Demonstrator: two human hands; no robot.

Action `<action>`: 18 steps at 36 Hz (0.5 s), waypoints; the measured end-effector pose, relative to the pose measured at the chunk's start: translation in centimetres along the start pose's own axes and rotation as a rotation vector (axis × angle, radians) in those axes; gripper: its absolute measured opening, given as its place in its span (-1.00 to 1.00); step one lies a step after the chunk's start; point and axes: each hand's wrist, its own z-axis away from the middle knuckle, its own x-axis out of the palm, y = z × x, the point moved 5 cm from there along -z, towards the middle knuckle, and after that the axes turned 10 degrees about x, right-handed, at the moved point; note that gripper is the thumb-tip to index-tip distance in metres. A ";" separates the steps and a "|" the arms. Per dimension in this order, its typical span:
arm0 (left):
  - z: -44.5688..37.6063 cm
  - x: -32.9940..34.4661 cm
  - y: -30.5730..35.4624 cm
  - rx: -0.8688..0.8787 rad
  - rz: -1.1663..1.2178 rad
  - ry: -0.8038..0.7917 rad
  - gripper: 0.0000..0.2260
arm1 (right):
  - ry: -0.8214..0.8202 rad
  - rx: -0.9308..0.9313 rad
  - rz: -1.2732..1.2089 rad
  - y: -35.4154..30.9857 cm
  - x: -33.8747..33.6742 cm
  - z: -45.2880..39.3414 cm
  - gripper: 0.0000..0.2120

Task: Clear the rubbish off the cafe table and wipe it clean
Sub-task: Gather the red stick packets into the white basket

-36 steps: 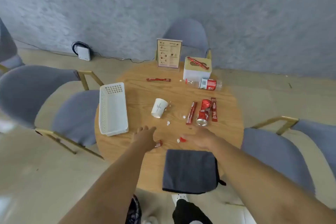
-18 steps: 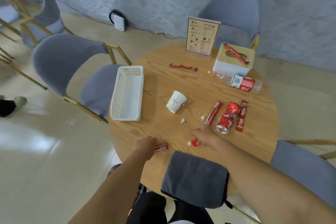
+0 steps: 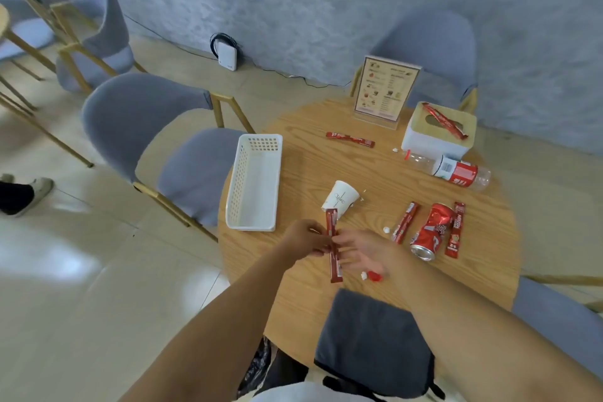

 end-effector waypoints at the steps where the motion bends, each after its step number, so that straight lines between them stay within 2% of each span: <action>1: -0.1 -0.4 0.7 0.017 0.023 0.004 -0.90 | 0.002 -0.025 -0.019 -0.7 0.5 -0.1 -0.78; 4: -0.3 -1.8 2.3 0.040 0.016 0.020 -0.95 | 0.062 -0.070 -0.059 -1.9 1.3 -0.3 -0.79; 6: -0.6 -3.5 2.8 0.063 -0.004 0.071 -0.91 | 0.100 -0.070 -0.046 -2.3 1.7 -0.7 -0.83; 8: -0.8 -5.5 3.3 0.120 -0.114 0.217 -0.91 | 0.113 -0.054 -0.028 -2.2 1.8 -0.8 -0.86; 12: -0.4 -12.4 2.6 0.193 -0.401 0.677 -0.90 | 0.174 -0.035 0.011 -2.3 1.5 -1.5 -0.84; 13: -0.3 -14.2 2.0 0.176 -0.443 0.767 -0.85 | 0.192 -0.035 0.017 -2.4 1.4 -1.7 -0.85; 15: -0.3 -17.3 0.4 0.072 -0.453 0.846 -0.76 | 0.238 -0.040 0.026 -2.5 1.1 -1.9 -0.87; 17: -0.7 -19.6 -1.9 -0.097 -0.422 0.794 -0.65 | 0.291 -0.048 0.016 -2.6 0.7 -2.1 -0.88; 18: -1.0 -20.3 -2.8 -0.163 -0.403 0.739 -0.67 | 0.317 -0.053 0.020 -2.7 0.5 -2.2 -0.88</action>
